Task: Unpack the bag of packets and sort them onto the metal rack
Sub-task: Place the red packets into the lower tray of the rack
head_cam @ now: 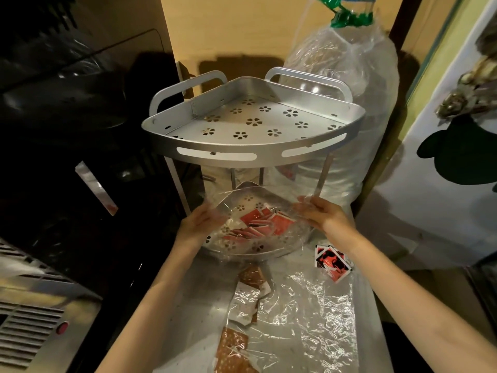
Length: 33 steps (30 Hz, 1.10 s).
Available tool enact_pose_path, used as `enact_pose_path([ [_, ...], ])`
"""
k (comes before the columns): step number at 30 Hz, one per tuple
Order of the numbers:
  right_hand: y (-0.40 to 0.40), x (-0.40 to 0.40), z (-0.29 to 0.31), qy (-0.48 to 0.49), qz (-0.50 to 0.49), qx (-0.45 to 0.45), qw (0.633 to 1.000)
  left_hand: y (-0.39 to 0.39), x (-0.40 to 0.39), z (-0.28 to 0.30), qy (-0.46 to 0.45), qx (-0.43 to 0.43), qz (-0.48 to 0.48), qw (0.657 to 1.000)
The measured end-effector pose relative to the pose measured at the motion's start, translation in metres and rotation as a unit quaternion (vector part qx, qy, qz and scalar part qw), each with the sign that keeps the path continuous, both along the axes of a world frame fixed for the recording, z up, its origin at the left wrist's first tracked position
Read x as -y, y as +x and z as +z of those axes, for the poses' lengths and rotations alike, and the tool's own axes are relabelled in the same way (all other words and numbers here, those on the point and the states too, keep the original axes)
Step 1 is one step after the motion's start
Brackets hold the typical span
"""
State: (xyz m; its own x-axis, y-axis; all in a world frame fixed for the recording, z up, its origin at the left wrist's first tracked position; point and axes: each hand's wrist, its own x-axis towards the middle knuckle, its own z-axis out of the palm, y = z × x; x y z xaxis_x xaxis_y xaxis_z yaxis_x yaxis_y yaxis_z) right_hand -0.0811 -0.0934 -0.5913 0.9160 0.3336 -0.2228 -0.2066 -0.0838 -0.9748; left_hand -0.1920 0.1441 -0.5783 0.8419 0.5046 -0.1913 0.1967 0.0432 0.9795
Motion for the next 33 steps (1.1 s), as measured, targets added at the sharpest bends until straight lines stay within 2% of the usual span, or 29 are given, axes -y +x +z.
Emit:
enact_pose_path([
  [3, -0.002, 0.001, -0.006, 0.01, 0.015, -0.046, 0.999, -0.003, -0.002, -0.014, 0.023, -0.02, -0.046, 0.998],
  [5, -0.003, 0.001, -0.009, -0.023, 0.031, -0.067, 0.997, -0.002, -0.003, -0.022, 0.035, -0.035, -0.055, 0.997],
  [8, -0.004, -0.001, -0.012, -0.093, 0.041, -0.042, 0.994, 0.001, -0.001, -0.024, 0.075, -0.035, -0.062, 0.995],
  [11, -0.004, -0.003, -0.006, -0.107, 0.022, 0.015, 0.994, 0.003, 0.003, -0.02, 0.128, -0.017, -0.041, 0.991],
  [17, -0.008, 0.003, 0.005, -0.086, -0.021, 0.065, 0.994, 0.003, -0.01, -0.005, 0.105, 0.038, 0.028, 0.993],
  [23, -0.004, 0.006, 0.01, -0.014, -0.053, 0.066, 0.996, 0.0, -0.013, 0.011, 0.1, 0.086, 0.03, 0.991],
  [26, -0.004, 0.006, 0.007, -0.027, -0.031, 0.087, 0.995, 0.0, -0.016, 0.012, 0.104, 0.087, 0.017, 0.991],
  [33, -0.004, 0.006, -0.002, 0.025, -0.059, 0.05, 0.997, 0.0, -0.015, 0.008, 0.085, 0.135, 0.084, 0.984],
])
